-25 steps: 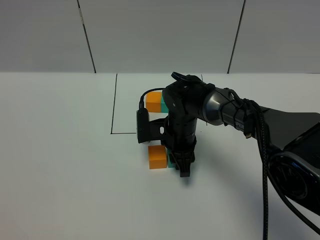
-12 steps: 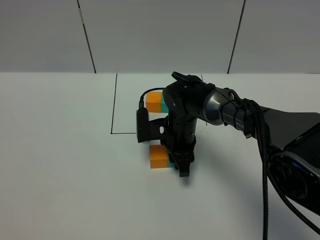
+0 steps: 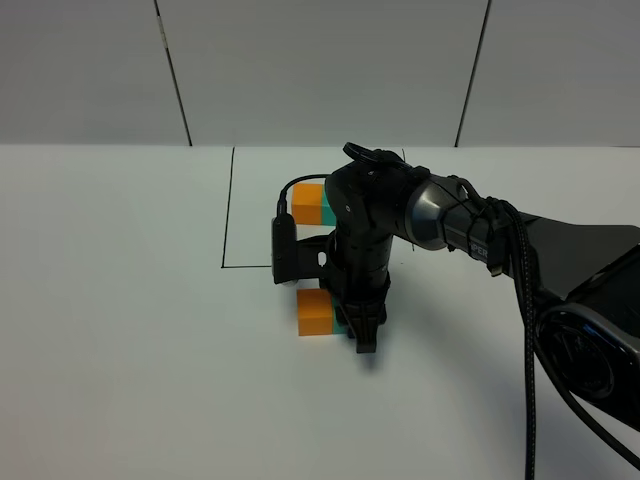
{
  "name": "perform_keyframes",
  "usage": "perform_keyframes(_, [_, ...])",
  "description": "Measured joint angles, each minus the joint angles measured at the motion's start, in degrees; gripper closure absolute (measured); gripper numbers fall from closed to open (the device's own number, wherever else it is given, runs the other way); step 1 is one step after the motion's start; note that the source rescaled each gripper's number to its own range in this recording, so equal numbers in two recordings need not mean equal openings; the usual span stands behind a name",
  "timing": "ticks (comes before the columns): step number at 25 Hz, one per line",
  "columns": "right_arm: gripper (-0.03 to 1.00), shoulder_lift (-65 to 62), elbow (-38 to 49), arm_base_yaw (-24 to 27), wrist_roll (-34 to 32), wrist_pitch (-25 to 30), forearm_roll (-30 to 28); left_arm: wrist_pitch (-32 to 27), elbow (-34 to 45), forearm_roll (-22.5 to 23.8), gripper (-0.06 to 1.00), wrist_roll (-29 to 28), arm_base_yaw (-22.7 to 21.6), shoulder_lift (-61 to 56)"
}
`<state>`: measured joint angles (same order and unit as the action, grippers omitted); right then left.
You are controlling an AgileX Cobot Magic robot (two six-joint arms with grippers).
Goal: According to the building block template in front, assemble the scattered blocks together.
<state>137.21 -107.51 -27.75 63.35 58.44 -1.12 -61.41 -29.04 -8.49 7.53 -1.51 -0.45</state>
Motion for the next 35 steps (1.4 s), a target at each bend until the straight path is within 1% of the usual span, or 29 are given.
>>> perform_keyframes(4, [0.96,0.00,0.00,0.00,-0.94,-0.63,1.12,0.00,0.00,0.00,0.27,0.00,0.00,0.00])
perform_keyframes(8, [0.96,0.00,-0.07,0.00,-4.04,-3.42,3.48,0.00,0.00,0.00,0.27,0.00,0.00,0.00])
perform_keyframes(9, [0.94,0.00,-0.07,0.00,-5.01,-4.09,3.73,0.00,0.00,0.00,0.27,0.00,0.00,0.00])
perform_keyframes(10, [0.87,0.00,-0.07,0.00,-6.12,-4.76,3.80,0.00,0.00,0.00,0.27,0.00,0.00,0.00])
perform_keyframes(11, [0.75,0.00,-0.07,0.00,-7.14,-5.35,3.51,0.00,0.00,0.00,0.27,0.00,0.00,0.00])
perform_keyframes(13, [0.43,0.00,-0.13,0.00,-8.69,-6.59,2.74,0.00,0.00,0.00,0.27,0.00,0.00,0.00])
perform_keyframes(14, [0.24,0.00,-0.20,0.00,-9.43,-6.77,2.48,0.00,0.00,0.00,0.27,0.00,0.00,0.00])
perform_keyframes(15, [0.11,0.00,-0.23,0.00,-10.07,-6.91,2.22,0.00,0.00,0.00,0.27,0.00,0.00,0.00])
perform_keyframes(16, [0.03,0.00,-0.26,0.00,-10.52,-6.91,1.84,0.00,0.00,0.00,0.27,0.00,0.00,0.00])
perform_keyframes(17, [-0.01,0.00,-0.31,0.00,-11.20,-6.91,1.12,0.00,0.00,0.00,0.27,0.00,0.00,0.00])
perform_keyframes(20, [-0.03,-0.14,-0.31,-0.13,-13.83,-6.68,-0.52,0.00,0.00,0.00,0.27,0.00,0.00,0.00])
perform_keyframes(22, [-0.03,-0.59,-0.31,-0.32,-16.03,-5.91,-2.88,0.00,0.00,0.00,0.27,0.00,0.00,0.00])
perform_keyframes(24, [-0.03,-1.33,0.11,-0.36,-17.97,-3.44,-5.53,0.00,0.00,0.00,0.27,0.00,0.00,0.00])
perform_keyframes(26, [-0.03,-2.89,0.58,-0.21,-20.16,0.46,-6.14,0.00,0.00,0.00,0.27,0.00,0.00,0.00])
perform_keyframes(28, [-0.03,-5.85,0.77,-0.03,-22.12,6.15,-4.17,0.00,0.00,0.00,0.27,0.00,0.00,0.00])
perform_keyframes(30, [-0.03,-10.58,0.77,-0.03,-24.74,9.59,-1.12,0.00,0.00,0.00,0.27,0.00,0.00,0.00])
perform_keyframes(33, [-0.03,-17.34,0.77,1.23,-29.83,10.64,4.99,0.00,0.00,0.00,0.27,0.00,0.00,0.00])
perform_keyframes(35, [-0.03,-21.12,0.77,3.94,-33.38,10.91,8.19,0.00,0.00,0.00,0.27,0.00,0.00,0.00])
